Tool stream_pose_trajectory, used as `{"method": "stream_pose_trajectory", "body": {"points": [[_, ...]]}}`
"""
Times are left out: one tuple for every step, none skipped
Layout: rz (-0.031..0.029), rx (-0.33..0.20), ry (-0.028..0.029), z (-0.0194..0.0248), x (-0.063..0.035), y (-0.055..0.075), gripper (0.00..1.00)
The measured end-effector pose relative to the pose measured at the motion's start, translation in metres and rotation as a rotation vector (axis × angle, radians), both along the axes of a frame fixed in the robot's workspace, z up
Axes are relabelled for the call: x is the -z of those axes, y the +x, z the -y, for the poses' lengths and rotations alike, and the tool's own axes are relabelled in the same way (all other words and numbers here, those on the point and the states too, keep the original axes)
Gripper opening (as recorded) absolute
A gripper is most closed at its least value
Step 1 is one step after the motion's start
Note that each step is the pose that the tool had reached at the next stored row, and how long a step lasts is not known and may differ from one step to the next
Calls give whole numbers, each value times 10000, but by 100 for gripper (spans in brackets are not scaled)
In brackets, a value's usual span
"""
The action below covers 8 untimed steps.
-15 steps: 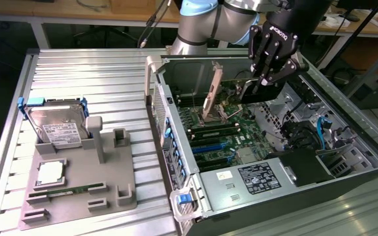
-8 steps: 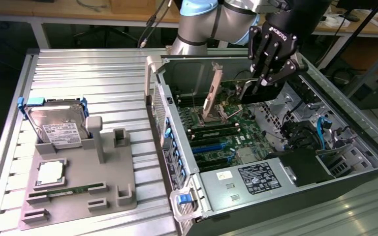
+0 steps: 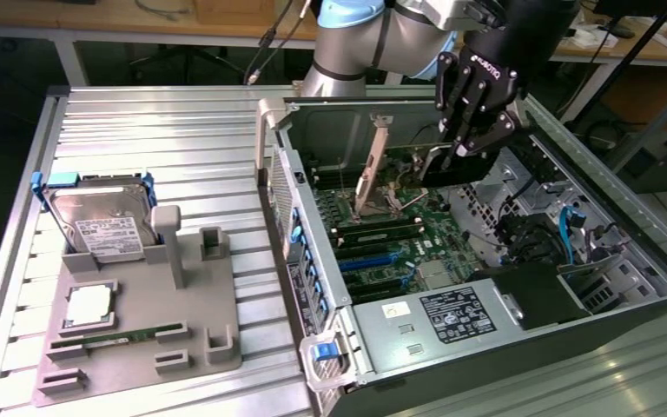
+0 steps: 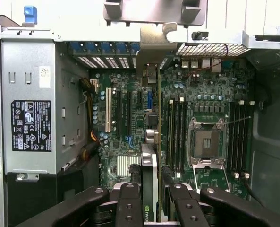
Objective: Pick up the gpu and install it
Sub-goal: 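Insert the gpu into the slot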
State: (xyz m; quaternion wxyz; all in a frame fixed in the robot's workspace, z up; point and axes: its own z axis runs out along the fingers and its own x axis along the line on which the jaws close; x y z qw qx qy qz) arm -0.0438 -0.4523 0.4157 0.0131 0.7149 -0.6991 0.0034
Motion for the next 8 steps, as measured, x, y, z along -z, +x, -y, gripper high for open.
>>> {"method": "stream_pose_trajectory", "body": {"points": [[2, 21, 0, 0, 8, 0, 27], [5, 65, 0, 0, 22, -2, 27], [7, 108, 0, 0, 33, -3, 27], [7, 136, -1, 0, 40, -3, 27], [7, 157, 0, 0, 45, -3, 27], [7, 173, -1, 0, 49, -3, 27], [7, 183, -2, 0, 50, -3, 27], [7, 189, -2, 0, 52, -4, 27]]}}
